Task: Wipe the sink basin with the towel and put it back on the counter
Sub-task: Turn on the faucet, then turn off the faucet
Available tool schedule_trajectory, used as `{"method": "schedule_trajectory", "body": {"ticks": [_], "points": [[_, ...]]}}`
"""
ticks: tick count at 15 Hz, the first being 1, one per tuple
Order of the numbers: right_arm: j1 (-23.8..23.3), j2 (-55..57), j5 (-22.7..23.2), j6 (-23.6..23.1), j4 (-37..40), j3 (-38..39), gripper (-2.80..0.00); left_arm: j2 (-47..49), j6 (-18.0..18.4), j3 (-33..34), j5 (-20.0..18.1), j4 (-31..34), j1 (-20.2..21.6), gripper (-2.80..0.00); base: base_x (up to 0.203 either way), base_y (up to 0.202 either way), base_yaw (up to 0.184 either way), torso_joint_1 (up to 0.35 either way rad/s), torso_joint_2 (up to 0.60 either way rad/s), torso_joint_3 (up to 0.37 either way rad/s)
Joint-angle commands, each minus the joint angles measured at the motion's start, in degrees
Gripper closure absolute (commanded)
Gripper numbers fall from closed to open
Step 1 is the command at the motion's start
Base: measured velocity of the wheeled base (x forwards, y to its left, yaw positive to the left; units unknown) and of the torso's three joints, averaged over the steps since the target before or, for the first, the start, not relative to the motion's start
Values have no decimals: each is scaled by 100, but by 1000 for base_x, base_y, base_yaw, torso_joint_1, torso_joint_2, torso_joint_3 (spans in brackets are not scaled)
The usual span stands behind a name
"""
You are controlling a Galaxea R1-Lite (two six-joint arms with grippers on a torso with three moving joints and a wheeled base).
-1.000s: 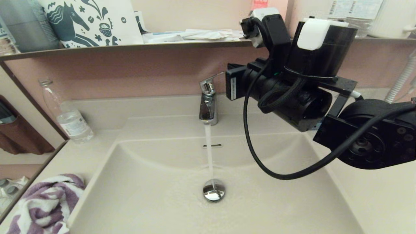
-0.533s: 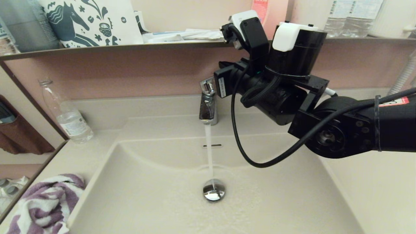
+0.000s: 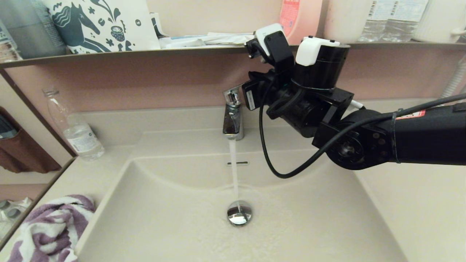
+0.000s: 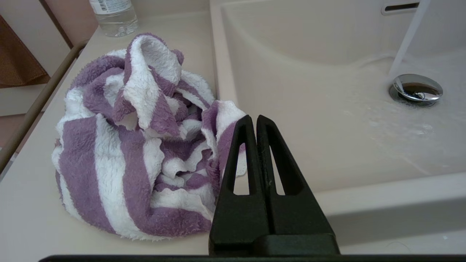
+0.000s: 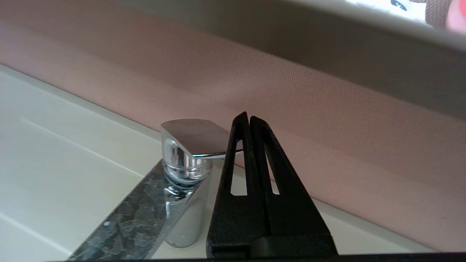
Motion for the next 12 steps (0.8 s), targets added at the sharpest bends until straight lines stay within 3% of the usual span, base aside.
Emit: {"method": "schedule_trajectory", "body": {"ticks": [1, 5, 12], "points": [[-5, 53, -7, -63, 3, 10, 0, -2, 4, 1, -2, 1, 0, 0, 0, 0, 0, 0, 0, 0], [3, -53, -14, -63, 3, 236, 0, -2, 4, 1, -2, 1, 0, 0, 0, 0, 0, 0, 0, 0], [21, -662, -24, -37, -32, 1311, 0, -2, 4, 1, -2, 1, 0, 0, 0, 0, 0, 0, 0, 0]]}}
